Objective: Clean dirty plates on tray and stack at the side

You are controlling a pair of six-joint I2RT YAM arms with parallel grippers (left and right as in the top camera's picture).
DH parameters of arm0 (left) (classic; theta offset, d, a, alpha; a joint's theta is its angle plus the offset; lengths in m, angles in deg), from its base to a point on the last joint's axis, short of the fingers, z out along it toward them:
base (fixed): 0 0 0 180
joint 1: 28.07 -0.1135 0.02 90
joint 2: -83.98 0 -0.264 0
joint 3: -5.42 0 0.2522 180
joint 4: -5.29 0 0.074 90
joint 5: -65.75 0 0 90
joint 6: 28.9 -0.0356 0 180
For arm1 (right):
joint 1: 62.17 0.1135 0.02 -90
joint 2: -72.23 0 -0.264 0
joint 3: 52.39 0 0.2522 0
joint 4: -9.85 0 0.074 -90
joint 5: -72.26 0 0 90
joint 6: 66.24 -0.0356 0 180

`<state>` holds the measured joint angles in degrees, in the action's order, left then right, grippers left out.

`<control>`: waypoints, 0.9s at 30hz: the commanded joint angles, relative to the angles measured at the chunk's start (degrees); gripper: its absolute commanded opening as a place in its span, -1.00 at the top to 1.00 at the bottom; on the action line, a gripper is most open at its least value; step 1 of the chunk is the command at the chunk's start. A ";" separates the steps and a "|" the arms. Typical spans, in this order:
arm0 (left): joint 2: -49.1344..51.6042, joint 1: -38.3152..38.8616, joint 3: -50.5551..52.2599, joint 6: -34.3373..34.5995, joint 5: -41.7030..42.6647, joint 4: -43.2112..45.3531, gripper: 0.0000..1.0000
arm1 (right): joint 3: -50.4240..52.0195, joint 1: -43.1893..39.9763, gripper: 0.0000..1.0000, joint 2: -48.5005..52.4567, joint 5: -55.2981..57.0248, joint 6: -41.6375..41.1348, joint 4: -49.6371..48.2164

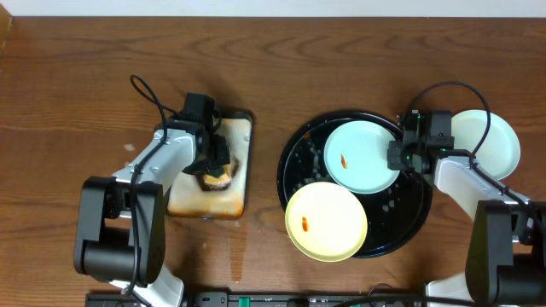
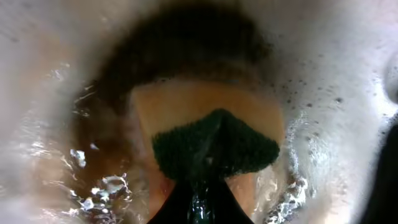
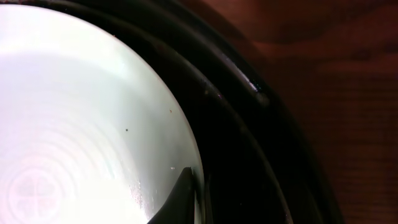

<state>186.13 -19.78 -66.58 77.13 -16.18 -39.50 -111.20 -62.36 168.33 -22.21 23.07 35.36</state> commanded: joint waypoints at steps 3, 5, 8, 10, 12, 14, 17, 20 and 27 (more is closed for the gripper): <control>2.16 -0.09 0.50 -1.01 0.24 -0.83 0.85 | 0.92 0.70 0.98 1.99 2.03 -2.56 0.85; 1.66 -0.13 -0.96 -1.01 0.26 -3.30 0.85 | 0.92 0.68 0.98 1.99 2.05 -2.71 0.87; 0.81 -0.11 -5.09 -1.01 0.26 -8.68 0.85 | 0.92 0.61 0.98 1.99 2.05 -2.69 0.87; 0.02 -0.11 -8.44 -1.01 0.26 -12.50 0.85 | 0.92 0.61 0.98 1.99 2.03 -2.71 0.92; -0.74 -0.07 -11.61 -1.01 0.26 -15.82 0.85 | 0.92 0.63 0.98 1.99 2.03 -2.71 1.16; -1.33 0.00 -13.90 -0.98 0.28 -17.97 0.85 | 0.92 0.63 0.98 1.99 2.03 -2.71 1.27; -1.92 0.87 -15.21 -0.98 0.28 -18.84 0.85 | 0.92 0.63 0.98 1.99 2.03 -2.71 1.31; -1.97 3.32 -15.30 -0.96 0.28 -18.64 0.85 | 0.92 0.63 0.98 1.99 1.81 -2.69 1.31; -1.97 9.44 -19.76 1.90 0.33 -18.60 0.85 | 0.92 0.59 0.98 2.01 -1.84 -0.33 1.09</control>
<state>185.01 -12.78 -82.25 77.64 -15.98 -58.03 -111.31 -62.36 168.33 -23.12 21.52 35.71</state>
